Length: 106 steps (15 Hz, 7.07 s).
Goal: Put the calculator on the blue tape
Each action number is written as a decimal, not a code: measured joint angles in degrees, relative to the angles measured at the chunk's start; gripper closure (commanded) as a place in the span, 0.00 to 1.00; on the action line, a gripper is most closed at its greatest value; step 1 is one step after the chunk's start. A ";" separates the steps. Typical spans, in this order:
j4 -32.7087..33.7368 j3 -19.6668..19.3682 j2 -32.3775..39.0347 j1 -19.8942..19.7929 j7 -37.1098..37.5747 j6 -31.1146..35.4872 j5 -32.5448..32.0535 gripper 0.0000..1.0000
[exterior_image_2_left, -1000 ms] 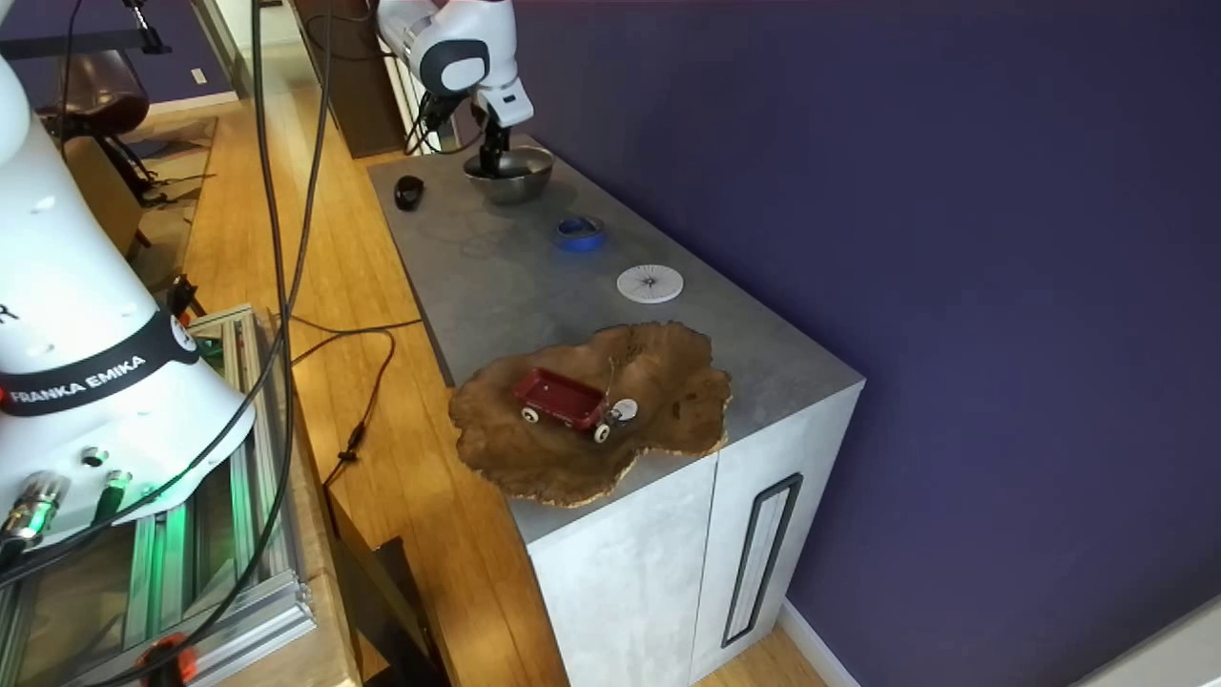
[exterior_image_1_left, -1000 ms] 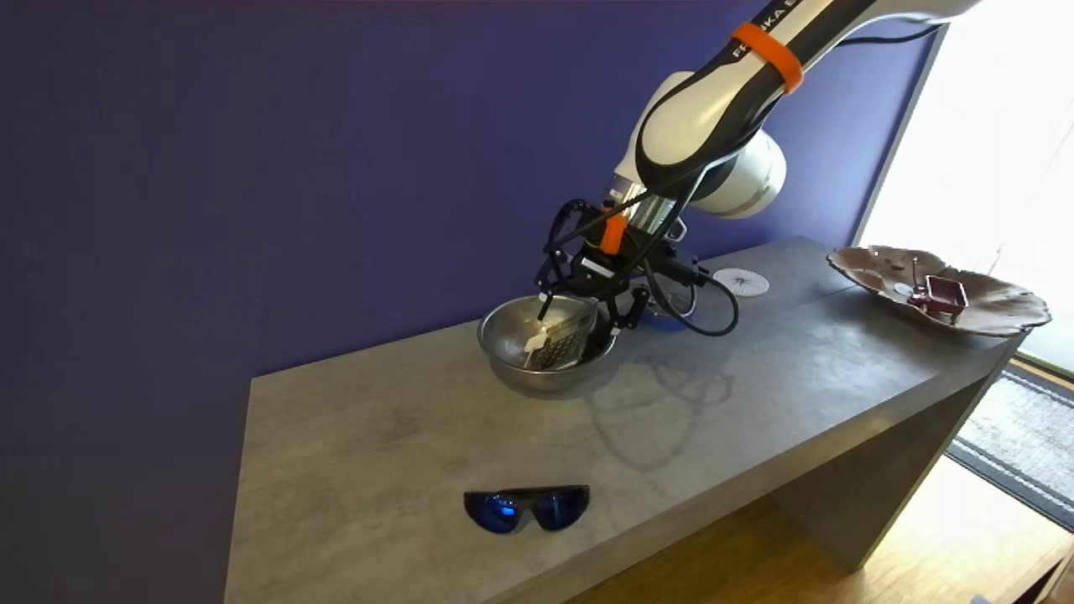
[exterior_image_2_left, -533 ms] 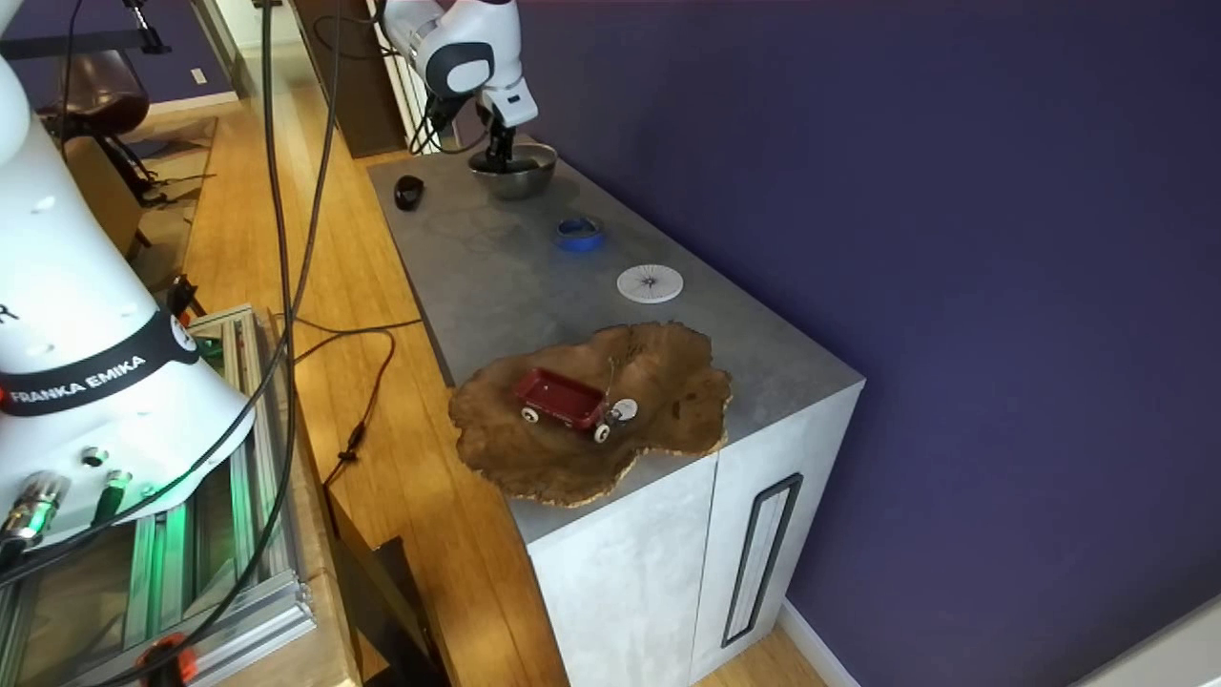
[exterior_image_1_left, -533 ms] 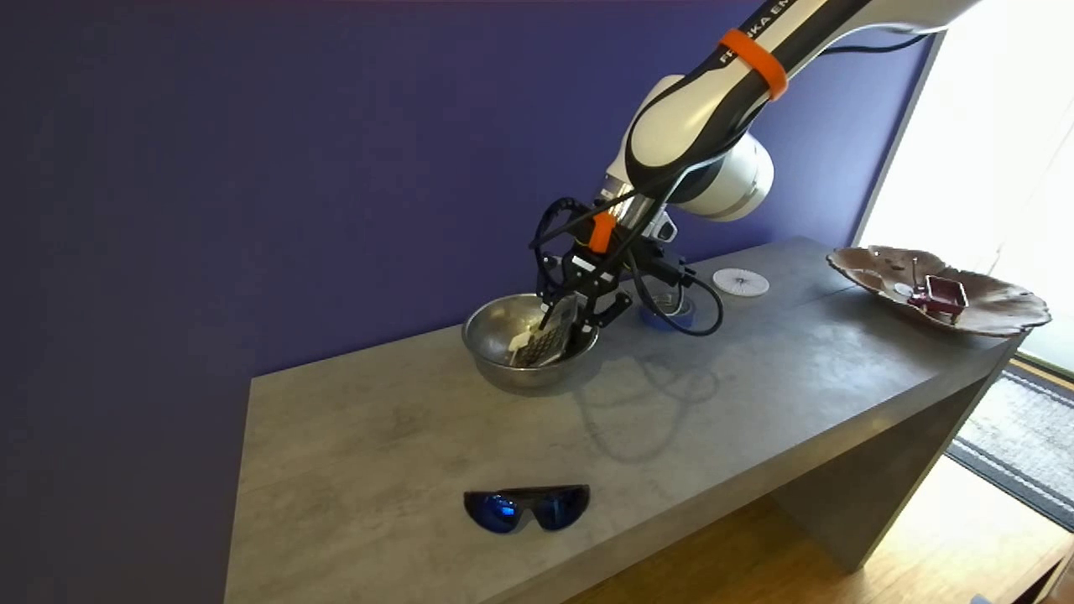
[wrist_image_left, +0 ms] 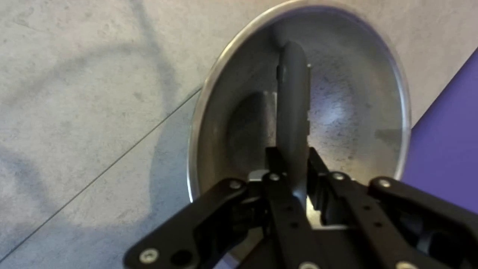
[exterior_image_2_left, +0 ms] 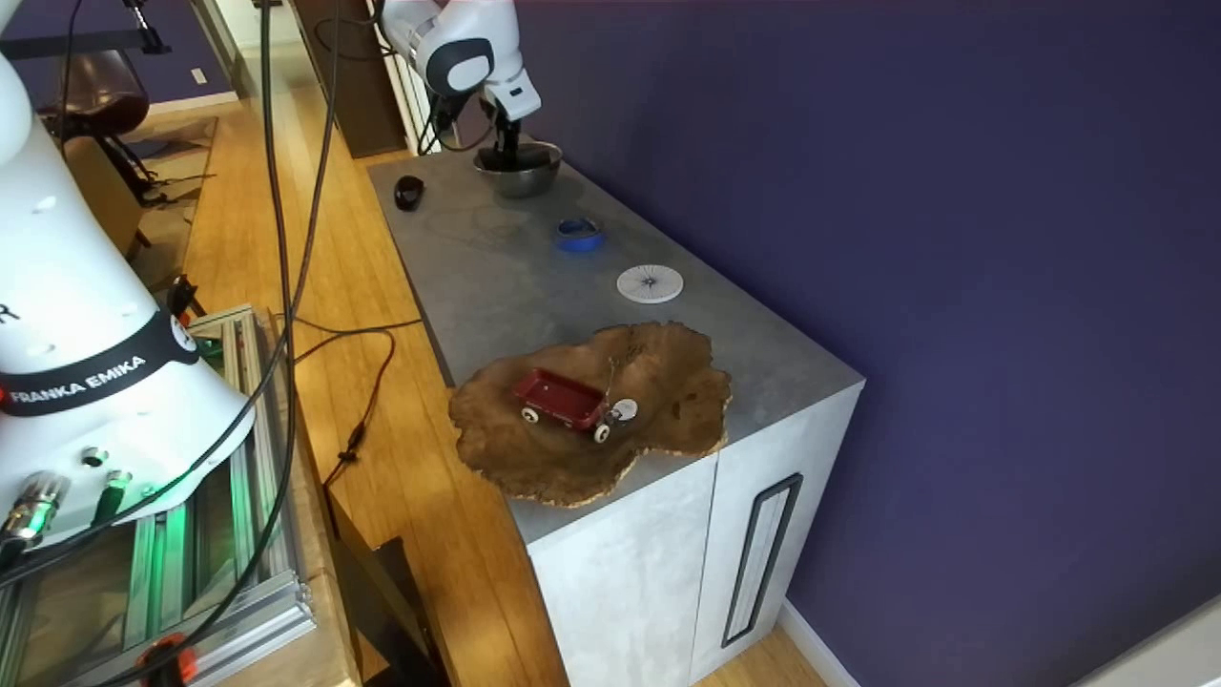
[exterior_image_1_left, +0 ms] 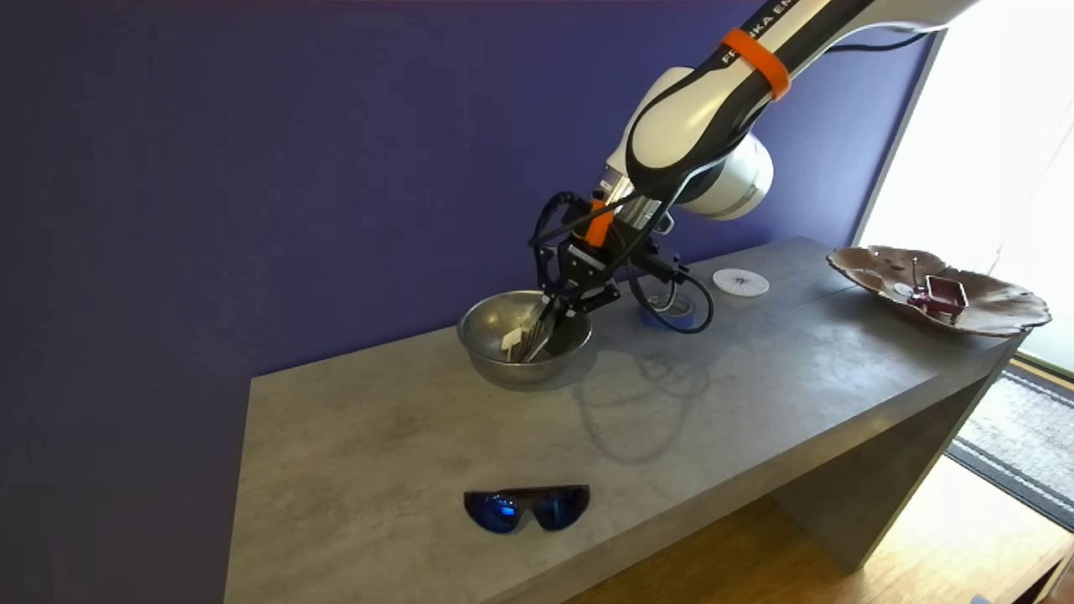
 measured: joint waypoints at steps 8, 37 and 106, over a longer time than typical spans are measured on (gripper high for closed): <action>-12.41 9.23 -13.08 -5.56 -14.69 0.90 -0.19 0.95; -36.24 61.81 -7.14 -79.13 -86.61 -10.89 29.63 0.95; -5.78 -9.69 1.85 -30.61 -95.65 -51.57 43.56 0.93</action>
